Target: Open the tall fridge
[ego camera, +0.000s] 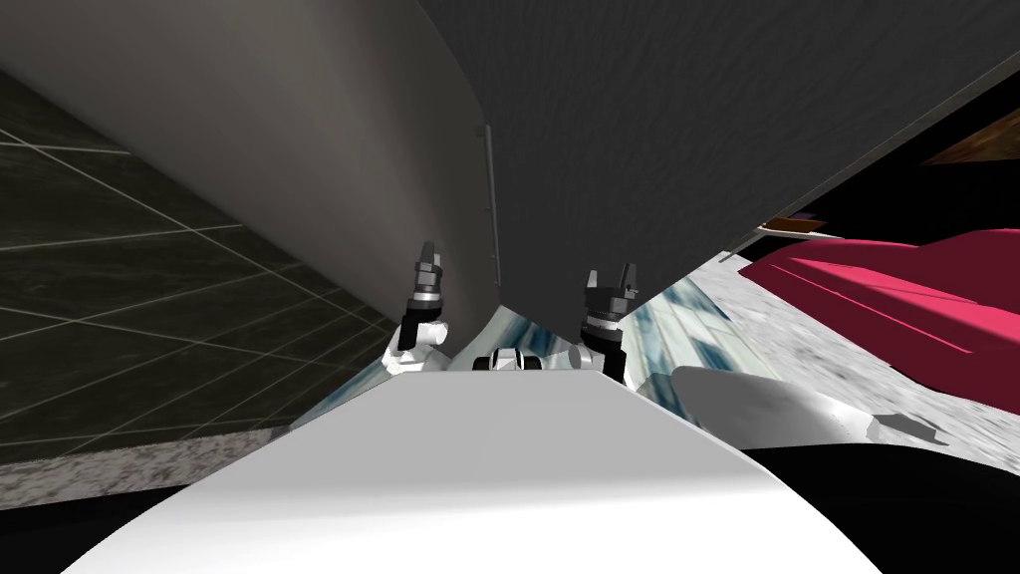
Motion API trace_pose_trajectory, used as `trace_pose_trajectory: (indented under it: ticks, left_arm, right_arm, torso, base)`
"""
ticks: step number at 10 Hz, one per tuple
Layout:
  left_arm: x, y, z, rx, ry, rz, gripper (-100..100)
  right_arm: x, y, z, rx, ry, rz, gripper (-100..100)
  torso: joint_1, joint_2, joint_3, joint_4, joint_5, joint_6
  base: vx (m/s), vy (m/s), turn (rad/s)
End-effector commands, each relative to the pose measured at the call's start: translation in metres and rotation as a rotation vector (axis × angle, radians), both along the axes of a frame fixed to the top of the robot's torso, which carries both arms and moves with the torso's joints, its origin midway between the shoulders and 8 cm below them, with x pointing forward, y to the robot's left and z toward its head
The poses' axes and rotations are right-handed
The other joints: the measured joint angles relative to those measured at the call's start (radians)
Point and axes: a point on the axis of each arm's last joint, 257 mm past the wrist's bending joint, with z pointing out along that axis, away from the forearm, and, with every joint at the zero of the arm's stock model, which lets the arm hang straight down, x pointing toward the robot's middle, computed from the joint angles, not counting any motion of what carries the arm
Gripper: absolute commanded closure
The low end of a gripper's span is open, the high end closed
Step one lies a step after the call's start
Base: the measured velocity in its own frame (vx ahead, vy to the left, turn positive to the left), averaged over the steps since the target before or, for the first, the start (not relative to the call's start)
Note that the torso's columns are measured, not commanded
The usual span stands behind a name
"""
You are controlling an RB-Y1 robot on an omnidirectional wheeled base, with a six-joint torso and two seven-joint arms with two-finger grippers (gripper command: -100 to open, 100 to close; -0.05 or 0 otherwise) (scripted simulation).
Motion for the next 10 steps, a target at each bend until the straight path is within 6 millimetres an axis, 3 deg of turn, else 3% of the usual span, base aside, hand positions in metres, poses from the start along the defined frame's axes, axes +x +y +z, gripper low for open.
trace_pose_trajectory:
  ticks: [1,4,5,6,7,8,9,10]
  left_arm:
    - [0.027,0.004,-0.01,0.021,0.047,0.022,-100]
    - [0.047,0.006,-0.015,0.032,0.079,0.035,-100]
    - [0.064,0.009,-0.023,0.043,0.116,0.05,-100]
    - [0.065,0.007,-0.019,0.043,0.108,0.047,-100]
    - [0.082,0.011,-0.029,0.054,0.151,0.063,-100]
    - [0.084,0.008,-0.022,0.054,0.137,0.058,-100]
    - [0.101,0.012,-0.033,0.065,0.183,0.073,-100]
    - [0.102,0.009,-0.024,0.065,0.166,0.068,-100]
  right_arm:
    - [0.0,0.0,0.0,0.0,0.0,0.0,0]
    - [0.0,0.0,0.0,0.0,0.0,0.0,0]
    - [0.0,0.0,0.0,0.0,0.0,0.0,0]
    - [0.0,0.0,0.0,0.0,0.0,0.0,0]
    - [0.0,0.0,0.0,0.0,0.0,0.0,0]
    - [0.0,0.0,0.0,0.0,0.0,0.0,0]
    - [0.0,0.0,0.0,0.0,0.0,0.0,0]
    - [0.0,0.0,0.0,0.0,0.0,0.0,0]
  torso:
    - [0.0,0.0,0.0,0.0,0.0,0.0]
    - [0.001,-0.001,-0.001,0.0,0.0,0.0]
    - [0.001,-0.001,-0.001,0.0,0.0,0.0]
    - [0.001,-0.001,-0.001,0.0,0.0,0.0]
    - [0.001,-0.001,0.0,0.0,0.0,0.0]
    - [0.0,-0.001,0.0,0.0,0.0,0.0]
    - [0.0,-0.001,-0.001,0.0,0.0,0.0]
    - [0.001,-0.001,-0.001,0.0,0.0,0.0]
  base:
    - [-0.037,-0.02,-0.013]
    - [-0.03,-0.017,-0.01]
    - [-0.029,-0.015,-0.012]
    - [-0.027,-0.016,-0.008]
    - [-0.032,-0.031,-0.009]
    - [-0.023,-0.025,-0.002]
    - [-0.017,-0.025,-0.004]
    - [-0.014,-0.02,-0.003]
